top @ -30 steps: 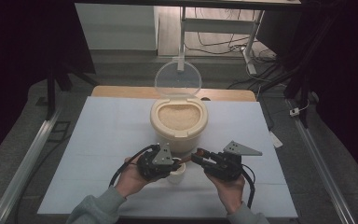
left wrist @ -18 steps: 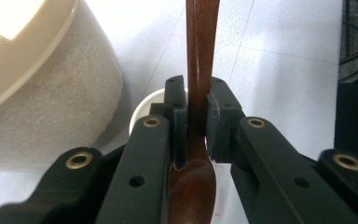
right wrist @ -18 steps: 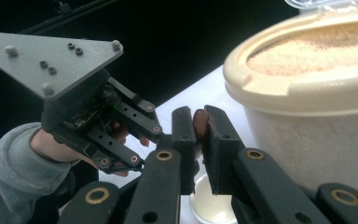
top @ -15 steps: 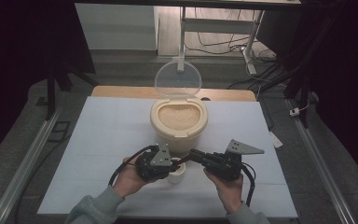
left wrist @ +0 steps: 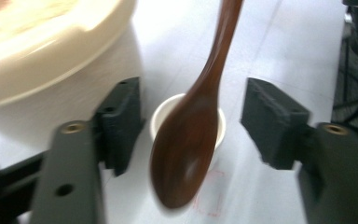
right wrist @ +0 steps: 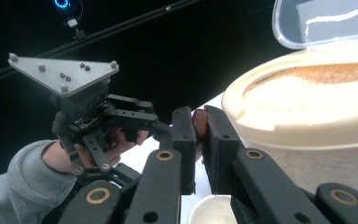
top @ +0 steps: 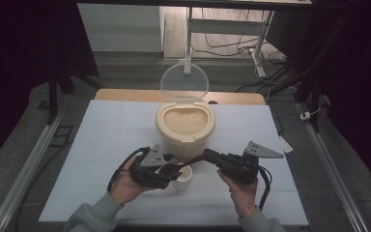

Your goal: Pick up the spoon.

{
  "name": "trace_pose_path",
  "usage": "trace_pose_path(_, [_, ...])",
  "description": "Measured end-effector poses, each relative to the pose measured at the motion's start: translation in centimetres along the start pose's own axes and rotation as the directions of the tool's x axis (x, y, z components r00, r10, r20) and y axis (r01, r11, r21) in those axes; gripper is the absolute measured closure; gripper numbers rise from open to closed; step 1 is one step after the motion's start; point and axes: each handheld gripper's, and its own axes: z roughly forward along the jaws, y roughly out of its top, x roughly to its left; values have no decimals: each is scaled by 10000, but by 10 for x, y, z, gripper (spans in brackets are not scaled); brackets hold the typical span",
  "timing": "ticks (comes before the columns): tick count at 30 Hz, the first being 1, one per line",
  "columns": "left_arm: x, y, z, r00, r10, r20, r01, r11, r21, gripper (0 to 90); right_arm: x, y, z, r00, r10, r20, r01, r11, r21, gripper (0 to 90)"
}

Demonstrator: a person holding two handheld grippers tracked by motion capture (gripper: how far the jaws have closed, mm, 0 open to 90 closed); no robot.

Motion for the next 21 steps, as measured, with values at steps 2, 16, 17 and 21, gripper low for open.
trace_pose_path(2, [4, -9, -8, 9994, -333, -132, 331, 9993, -174, 303, -1, 3, -5, 10000, 2, 56, -1, 9999, -169, 837])
trace_pose_path(16, [33, -79, -37, 9692, -2226, -1057, 2226, 9748, -127, 263, -8, 12, -19, 9992, -143, 365, 166, 9978, -635, 836])
trace_pose_path(17, [34, -83, -39, 9669, -2296, -1114, 2297, 9732, -118, 261, -8, 13, -20, 9991, -147, 390, 173, 9977, -657, 836])
trace_pose_path(21, [37, -101, -45, 9571, -2602, -1278, 2617, 9651, -51, 260, -10, 15, -23, 9989, -130, 442, 162, 9971, -737, 836])
